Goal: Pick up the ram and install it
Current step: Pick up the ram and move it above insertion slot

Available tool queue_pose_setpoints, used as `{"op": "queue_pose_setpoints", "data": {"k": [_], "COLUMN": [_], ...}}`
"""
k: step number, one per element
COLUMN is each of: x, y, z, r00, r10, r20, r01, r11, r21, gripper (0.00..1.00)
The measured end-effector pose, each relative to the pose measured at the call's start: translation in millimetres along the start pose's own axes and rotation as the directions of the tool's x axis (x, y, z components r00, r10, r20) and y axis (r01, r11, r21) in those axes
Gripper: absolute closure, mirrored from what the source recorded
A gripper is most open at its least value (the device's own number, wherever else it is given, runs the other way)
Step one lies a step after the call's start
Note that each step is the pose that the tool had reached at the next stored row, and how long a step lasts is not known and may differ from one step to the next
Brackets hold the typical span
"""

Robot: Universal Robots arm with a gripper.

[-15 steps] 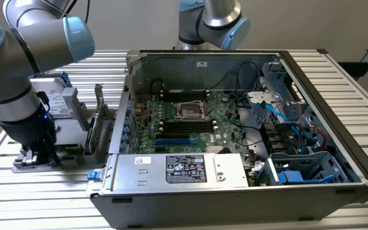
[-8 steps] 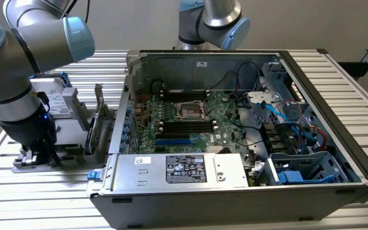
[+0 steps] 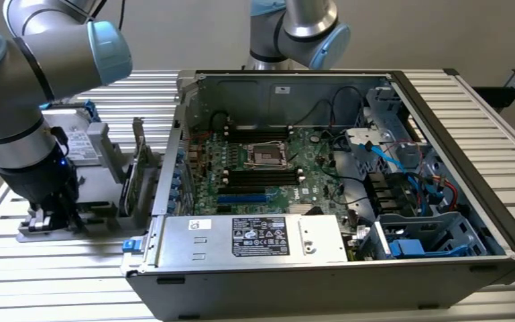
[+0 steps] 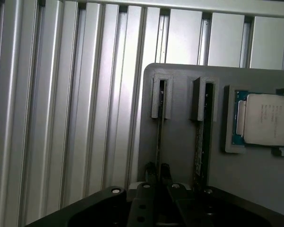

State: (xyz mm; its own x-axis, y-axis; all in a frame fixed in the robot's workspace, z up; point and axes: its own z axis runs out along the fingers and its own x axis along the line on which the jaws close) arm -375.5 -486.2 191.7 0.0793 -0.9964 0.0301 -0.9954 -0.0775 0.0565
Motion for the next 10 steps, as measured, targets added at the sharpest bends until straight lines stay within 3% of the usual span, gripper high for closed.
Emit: {"op": "queue_pose_setpoints", "data": {"k": [10], "x": [0.2], "y": [0.5], "z": [-7.9], "r00": [1.0000], "r10": [0.002], "r20": [0.0001], "r01": [-0.002], "r11": [1.0000], "r21": [0.0000], "gripper": [0.86]}}
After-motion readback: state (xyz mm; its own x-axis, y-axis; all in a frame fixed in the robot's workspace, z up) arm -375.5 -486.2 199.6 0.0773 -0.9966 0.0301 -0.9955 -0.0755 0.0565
